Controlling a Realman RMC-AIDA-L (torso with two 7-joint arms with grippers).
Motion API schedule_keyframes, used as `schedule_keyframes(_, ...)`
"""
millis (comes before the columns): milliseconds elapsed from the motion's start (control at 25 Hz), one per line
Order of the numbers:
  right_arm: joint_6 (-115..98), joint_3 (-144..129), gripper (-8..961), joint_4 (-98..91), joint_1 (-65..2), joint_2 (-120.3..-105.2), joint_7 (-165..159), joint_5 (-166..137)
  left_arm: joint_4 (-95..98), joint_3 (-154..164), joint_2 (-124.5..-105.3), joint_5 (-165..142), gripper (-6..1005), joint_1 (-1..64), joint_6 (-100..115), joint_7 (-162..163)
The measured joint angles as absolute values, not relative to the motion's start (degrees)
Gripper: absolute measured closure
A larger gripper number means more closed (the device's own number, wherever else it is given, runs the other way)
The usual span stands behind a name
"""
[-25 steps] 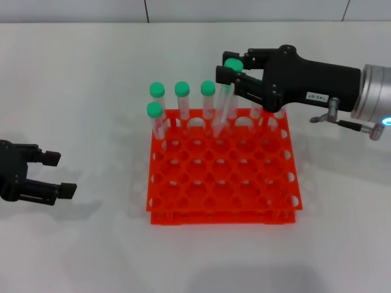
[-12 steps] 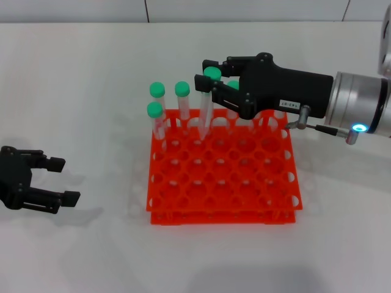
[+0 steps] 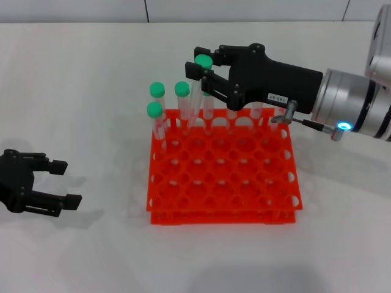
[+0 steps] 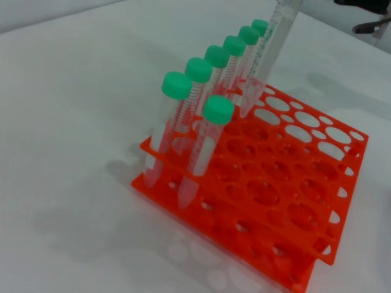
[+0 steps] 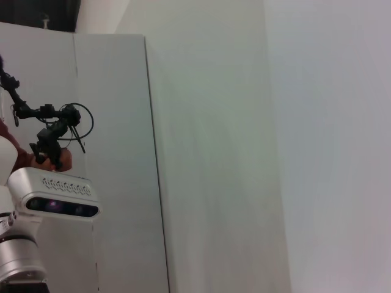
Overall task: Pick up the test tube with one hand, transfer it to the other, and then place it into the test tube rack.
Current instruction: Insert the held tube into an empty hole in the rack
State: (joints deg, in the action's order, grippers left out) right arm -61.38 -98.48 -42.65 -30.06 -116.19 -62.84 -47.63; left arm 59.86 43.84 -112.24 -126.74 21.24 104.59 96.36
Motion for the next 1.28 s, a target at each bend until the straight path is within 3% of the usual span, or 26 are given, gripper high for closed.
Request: schedule_keyframes(1280, -59.2, -108.3, 687, -35.6, -32.9, -116.19, -54.0, -32.5, 59.8, 43.8, -112.48, -126.7, 111, 21.6, 103.7, 96.2)
